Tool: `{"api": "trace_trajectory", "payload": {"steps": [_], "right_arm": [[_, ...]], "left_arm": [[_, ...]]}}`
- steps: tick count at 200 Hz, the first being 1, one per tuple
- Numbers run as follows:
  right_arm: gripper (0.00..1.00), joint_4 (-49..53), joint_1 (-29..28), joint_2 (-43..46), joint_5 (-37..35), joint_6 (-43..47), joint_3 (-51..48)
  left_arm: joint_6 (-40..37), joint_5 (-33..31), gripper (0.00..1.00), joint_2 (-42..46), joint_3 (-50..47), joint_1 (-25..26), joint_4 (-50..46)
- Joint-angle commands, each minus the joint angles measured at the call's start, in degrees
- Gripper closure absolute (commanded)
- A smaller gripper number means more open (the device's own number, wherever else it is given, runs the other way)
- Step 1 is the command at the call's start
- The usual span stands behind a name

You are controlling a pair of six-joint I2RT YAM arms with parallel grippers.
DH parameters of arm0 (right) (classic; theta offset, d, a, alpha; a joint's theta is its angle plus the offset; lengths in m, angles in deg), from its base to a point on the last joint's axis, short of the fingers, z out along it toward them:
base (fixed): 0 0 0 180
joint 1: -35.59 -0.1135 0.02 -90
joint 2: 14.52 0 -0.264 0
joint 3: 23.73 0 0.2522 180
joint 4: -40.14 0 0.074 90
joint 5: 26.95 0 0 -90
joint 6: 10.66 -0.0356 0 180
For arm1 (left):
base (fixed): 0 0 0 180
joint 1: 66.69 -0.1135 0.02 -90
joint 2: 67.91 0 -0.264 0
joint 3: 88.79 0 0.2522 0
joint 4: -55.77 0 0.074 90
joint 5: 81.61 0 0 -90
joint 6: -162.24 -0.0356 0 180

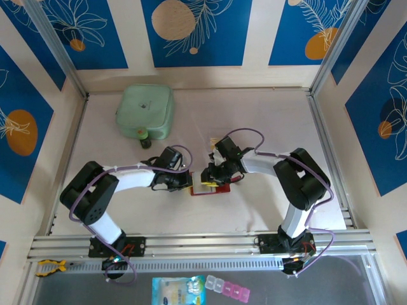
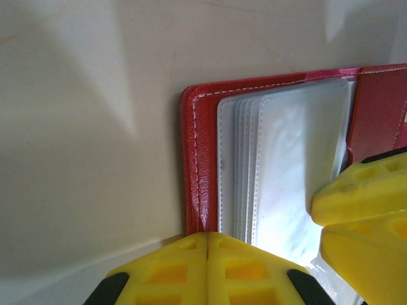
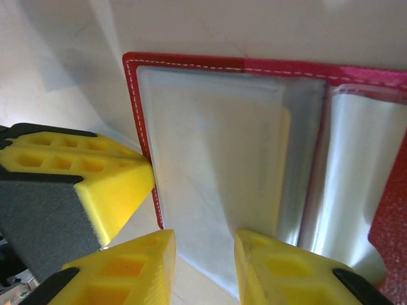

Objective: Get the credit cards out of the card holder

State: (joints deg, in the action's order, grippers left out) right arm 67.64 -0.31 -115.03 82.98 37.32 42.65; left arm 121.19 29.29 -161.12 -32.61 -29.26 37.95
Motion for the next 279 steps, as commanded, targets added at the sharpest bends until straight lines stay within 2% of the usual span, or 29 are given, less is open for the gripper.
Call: {"api": "trace_trajectory", "payload": {"steps": [1,49,173,246,279], "right_arm": [[0.69,0.91,-0.3,-0.74,-0.98,0.61,1.33],[0.7,4.27,0.12,0.53,-4.0,1.67,1.21],[0.73,3.86,2.8,3.26,-2.08,3.26,-2.55],[0.78,-0.74,4.07,2.99,1.83,2.26,-5.41],[0.82,-3.31,5.38,3.13,4.44,1.88,-7.02]], "left_arm": [[-1.62,-1.0,0.92,-0.92,1.53,0.4,-2.14],[-1.87,-1.27,0.92,-0.92,1.93,0.43,-2.96],[-2.72,-1.79,0.92,-3.03,2.65,0.4,-4.89],[-3.2,-2.25,0.92,-1.41,3.54,0.51,-6.29],[-2.14,-2.94,0.88,2.19,3.02,0.45,-5.44]]}}
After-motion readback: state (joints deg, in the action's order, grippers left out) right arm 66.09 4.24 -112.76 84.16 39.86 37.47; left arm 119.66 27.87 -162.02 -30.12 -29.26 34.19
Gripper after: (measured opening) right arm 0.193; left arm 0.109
